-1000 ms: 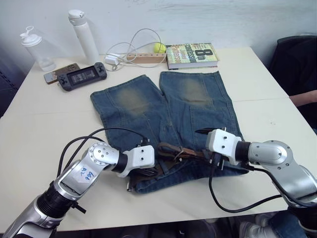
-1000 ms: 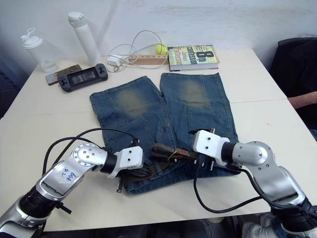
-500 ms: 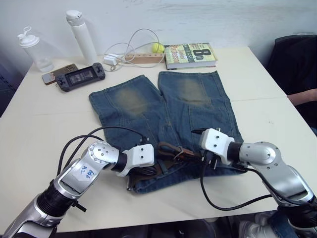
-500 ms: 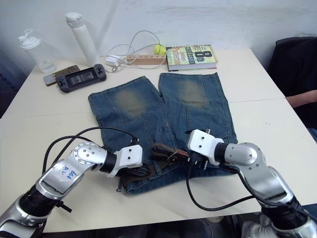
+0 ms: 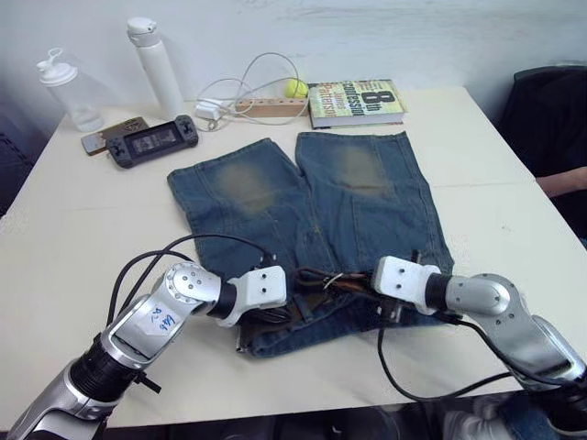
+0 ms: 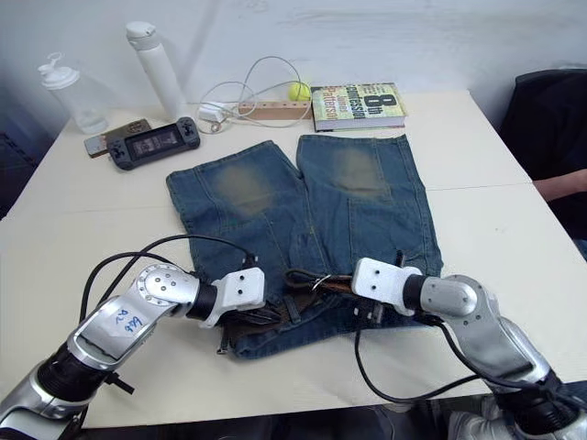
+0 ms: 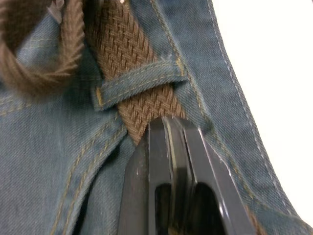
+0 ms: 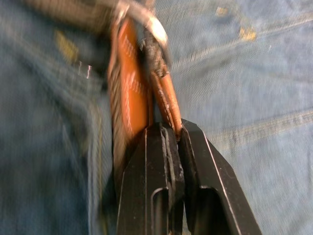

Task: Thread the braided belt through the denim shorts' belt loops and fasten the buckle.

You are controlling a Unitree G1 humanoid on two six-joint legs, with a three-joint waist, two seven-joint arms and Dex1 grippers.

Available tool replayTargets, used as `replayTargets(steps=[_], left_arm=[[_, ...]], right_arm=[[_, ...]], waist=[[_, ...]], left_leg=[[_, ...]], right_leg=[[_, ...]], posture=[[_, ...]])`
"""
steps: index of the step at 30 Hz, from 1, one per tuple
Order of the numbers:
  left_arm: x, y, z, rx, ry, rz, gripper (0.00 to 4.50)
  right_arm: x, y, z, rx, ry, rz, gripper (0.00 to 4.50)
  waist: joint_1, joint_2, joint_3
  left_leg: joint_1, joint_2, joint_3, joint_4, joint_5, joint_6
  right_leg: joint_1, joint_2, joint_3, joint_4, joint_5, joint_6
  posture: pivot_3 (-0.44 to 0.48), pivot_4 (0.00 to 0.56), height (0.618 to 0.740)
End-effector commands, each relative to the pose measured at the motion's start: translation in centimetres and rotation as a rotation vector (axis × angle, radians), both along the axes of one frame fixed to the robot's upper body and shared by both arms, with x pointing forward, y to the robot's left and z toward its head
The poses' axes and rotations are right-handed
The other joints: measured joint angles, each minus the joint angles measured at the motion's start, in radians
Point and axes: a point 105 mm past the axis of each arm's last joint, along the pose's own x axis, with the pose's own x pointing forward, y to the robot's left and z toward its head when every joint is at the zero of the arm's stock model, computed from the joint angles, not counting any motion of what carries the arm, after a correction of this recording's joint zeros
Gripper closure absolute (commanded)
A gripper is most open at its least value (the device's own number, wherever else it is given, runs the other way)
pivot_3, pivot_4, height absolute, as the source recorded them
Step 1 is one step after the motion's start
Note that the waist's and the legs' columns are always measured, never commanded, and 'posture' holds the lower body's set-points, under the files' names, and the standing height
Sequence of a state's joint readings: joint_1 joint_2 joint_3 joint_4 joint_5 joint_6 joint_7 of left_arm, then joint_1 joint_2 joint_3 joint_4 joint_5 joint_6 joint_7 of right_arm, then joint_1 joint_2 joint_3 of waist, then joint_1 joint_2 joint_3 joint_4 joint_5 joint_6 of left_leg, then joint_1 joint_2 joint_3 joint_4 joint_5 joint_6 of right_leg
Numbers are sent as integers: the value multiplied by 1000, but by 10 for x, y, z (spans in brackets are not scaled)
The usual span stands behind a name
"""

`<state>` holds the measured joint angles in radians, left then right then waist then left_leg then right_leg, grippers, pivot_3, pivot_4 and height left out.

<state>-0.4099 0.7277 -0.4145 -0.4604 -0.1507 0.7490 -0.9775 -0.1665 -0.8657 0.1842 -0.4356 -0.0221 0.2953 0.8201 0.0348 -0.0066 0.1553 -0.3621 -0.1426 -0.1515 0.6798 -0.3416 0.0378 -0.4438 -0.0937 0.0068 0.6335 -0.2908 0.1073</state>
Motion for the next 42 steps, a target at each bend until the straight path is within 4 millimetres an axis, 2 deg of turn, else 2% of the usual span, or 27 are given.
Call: replayTargets(steps=[1,6,11,18,22,25,31,38,42], left_arm=[[-3,6,-12,41,31,14,4500],[-1,6,-14,42,35,10,4500],[-3,8,-17,52,47,-5,4500],[-8,10,-25,80,67,-44,4500],[-1,16,-27,116,44,-50,4500],[-3,22,-31,141,47,-63,4500],[-10,32,-38,173,56,-76,4500],[-4,27,-28,112,51,-55,4500],[-4,21,-18,60,59,-66,4500]], right_arm=[[1,-11,18,-28,-144,21,4470],[3,-27,24,-100,-275,50,4470],[4,-60,27,-189,-379,38,4470],[-14,-114,22,-300,-419,6,4470],[-24,-135,16,-346,-419,-11,4470],[-27,-146,15,-371,-433,-22,4470],[-29,-151,9,-381,-437,-17,4470],[-27,-119,0,-317,-445,50,4470],[-29,-113,-1,-293,-437,56,4470]], waist=[[0,0,0],[1,0,0],[4,0,0],[13,0,0],[14,1,-1],[15,1,0],[18,3,-1],[16,3,-1],[15,3,-1]], left_leg=[[0,0,0,0,0,0],[0,0,0,0,0,0],[0,0,1,0,0,0],[5,0,3,-4,0,0],[12,0,4,-11,0,0],[19,1,4,-16,0,0],[22,1,4,-17,0,0],[23,1,4,-17,0,0],[23,2,4,-17,0,0]], right_leg=[[0,0,0,0,0,0],[0,0,0,0,0,0],[0,0,0,0,0,0],[3,1,2,0,0,0],[9,1,3,-5,0,0],[16,1,3,-8,0,0],[18,1,4,-8,0,0],[19,2,4,-8,0,0],[18,2,4,-8,-1,-1]], posture=[[0,150,740],[0,150,740],[0,150,740],[0,150,740],[0,150,740],[0,150,740],[0,150,740],[0,150,740],[0,150,740]])
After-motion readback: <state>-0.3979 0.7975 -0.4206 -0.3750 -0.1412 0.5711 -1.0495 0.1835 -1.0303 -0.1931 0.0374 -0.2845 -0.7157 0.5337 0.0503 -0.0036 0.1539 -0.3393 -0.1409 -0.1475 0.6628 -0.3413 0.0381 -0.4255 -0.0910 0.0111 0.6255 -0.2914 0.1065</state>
